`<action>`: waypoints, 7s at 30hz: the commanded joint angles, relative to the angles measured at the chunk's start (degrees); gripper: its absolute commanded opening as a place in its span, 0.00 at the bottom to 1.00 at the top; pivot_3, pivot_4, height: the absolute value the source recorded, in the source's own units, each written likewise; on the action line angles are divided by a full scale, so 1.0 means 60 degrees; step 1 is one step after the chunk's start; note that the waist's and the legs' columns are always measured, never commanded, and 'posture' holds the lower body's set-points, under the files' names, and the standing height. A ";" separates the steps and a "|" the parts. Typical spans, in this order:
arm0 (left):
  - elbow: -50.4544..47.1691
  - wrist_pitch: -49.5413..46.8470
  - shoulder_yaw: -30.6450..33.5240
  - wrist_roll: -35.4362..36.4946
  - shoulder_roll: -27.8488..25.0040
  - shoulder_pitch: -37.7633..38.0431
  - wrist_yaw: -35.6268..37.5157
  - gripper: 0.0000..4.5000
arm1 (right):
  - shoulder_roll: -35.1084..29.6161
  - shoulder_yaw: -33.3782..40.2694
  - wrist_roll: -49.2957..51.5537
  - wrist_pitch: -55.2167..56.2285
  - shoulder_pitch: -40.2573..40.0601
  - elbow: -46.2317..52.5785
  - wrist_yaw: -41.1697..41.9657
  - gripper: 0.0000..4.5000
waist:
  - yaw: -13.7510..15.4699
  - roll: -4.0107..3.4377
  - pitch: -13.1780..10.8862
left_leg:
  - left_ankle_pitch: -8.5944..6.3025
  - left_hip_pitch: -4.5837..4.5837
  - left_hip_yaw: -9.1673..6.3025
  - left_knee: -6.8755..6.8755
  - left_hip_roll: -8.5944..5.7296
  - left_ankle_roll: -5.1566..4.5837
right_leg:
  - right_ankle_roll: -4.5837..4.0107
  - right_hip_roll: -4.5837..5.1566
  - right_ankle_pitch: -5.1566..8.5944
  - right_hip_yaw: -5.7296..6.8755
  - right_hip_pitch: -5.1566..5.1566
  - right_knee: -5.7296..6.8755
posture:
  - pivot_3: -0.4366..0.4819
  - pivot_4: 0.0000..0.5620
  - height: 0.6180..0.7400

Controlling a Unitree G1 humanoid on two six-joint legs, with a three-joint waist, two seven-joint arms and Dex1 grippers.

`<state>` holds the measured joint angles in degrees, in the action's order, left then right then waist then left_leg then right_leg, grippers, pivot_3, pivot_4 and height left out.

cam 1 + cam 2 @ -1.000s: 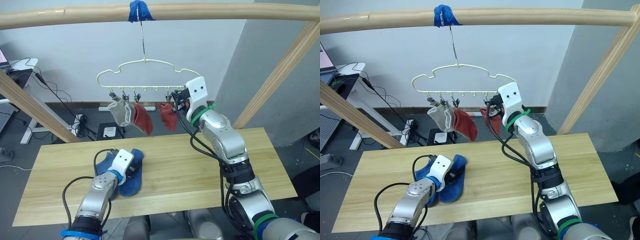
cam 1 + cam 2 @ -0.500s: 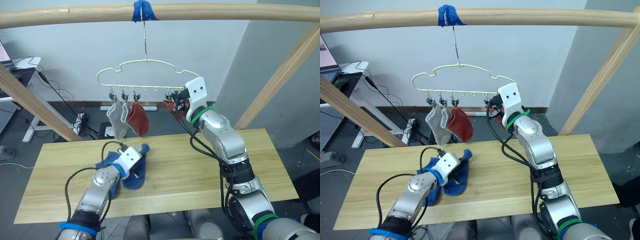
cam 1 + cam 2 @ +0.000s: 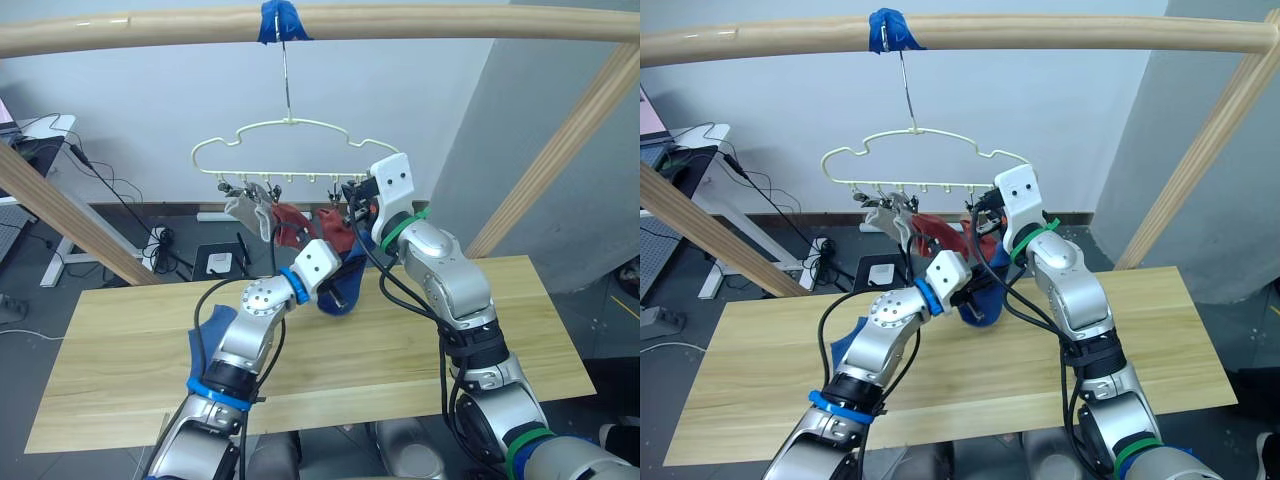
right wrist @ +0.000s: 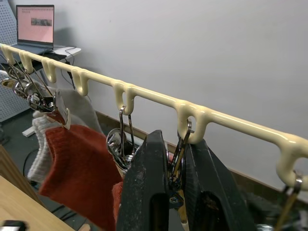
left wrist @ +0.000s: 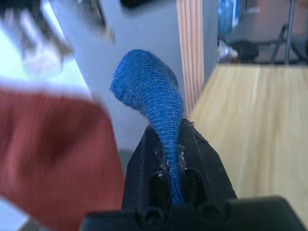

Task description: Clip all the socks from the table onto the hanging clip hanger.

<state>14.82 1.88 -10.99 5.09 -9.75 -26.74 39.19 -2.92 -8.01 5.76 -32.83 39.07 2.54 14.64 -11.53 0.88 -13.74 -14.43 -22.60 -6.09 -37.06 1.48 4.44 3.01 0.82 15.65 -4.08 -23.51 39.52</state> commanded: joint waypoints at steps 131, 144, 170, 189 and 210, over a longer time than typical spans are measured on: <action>-0.3628 -0.2711 0.1182 0.2530 -0.2483 0.0721 0.1719 0.78 | 0.0178 0.0806 -0.0056 -0.0126 -0.1430 0.2535 -0.1590 0.53 | -0.0161 -0.0001 0.0000 | 0.0001 -0.0017 -0.0004 0.0006 0.0003 0.0001 | 0.0000 -0.0001 0.0000 0.0001 0.0000 -0.0032 | 0.22 0.32 0.91; -0.3585 -0.2796 0.1398 0.2776 -0.2493 0.0549 0.1776 0.78 | -0.0126 0.0597 -0.0161 -0.0956 -0.1411 0.2659 -0.1447 0.53 | -0.0164 -0.0001 0.0000 | 0.0001 -0.0013 -0.0004 0.0003 0.0003 0.0001 | 0.0001 -0.0002 0.0000 0.0000 0.0000 -0.0026 | 0.22 0.32 0.91; -0.3703 -0.2789 0.1260 0.2590 -0.2500 0.0543 0.1650 0.78 | 0.0671 0.1413 -0.0145 0.0003 -0.0453 0.0640 -0.2395 0.53 | -0.0166 -0.0001 0.0000 | 0.0001 -0.0015 -0.0003 0.0005 0.0003 0.0001 | 0.0000 -0.0001 0.0000 0.0000 0.0000 -0.0025 | 0.22 0.32 0.91; -0.3340 -0.2388 0.1209 0.2445 -0.2501 0.0663 0.1796 0.78 | 0.1211 0.1495 0.0394 -0.0319 0.0111 0.0337 -0.2432 0.53 | -0.0176 -0.0001 0.0000 | 0.0001 -0.0014 -0.0004 0.0004 0.0003 0.0001 | -0.0001 -0.0001 0.0000 0.0001 -0.0001 -0.0020 | 0.22 0.32 0.91; -0.3495 -0.2527 0.1149 0.2430 -0.2506 0.0646 0.1692 0.78 | 0.1116 0.1098 0.0272 -0.0422 -0.0058 0.0548 -0.2573 0.33 | -0.0176 -0.0001 0.0000 | 0.0001 -0.0014 -0.0004 0.0005 0.0003 0.0001 | -0.0001 -0.0001 0.0000 0.0001 -0.0002 -0.0021 | 0.22 0.32 0.91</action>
<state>-3.96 -13.46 -4.18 19.59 -24.58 -22.72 49.39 3.67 -1.17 7.63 -35.81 38.59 2.77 -0.88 -12.58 0.87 -13.74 -14.43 -22.68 -6.11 -37.03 1.50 4.44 3.01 0.82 15.65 -4.08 -23.52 39.39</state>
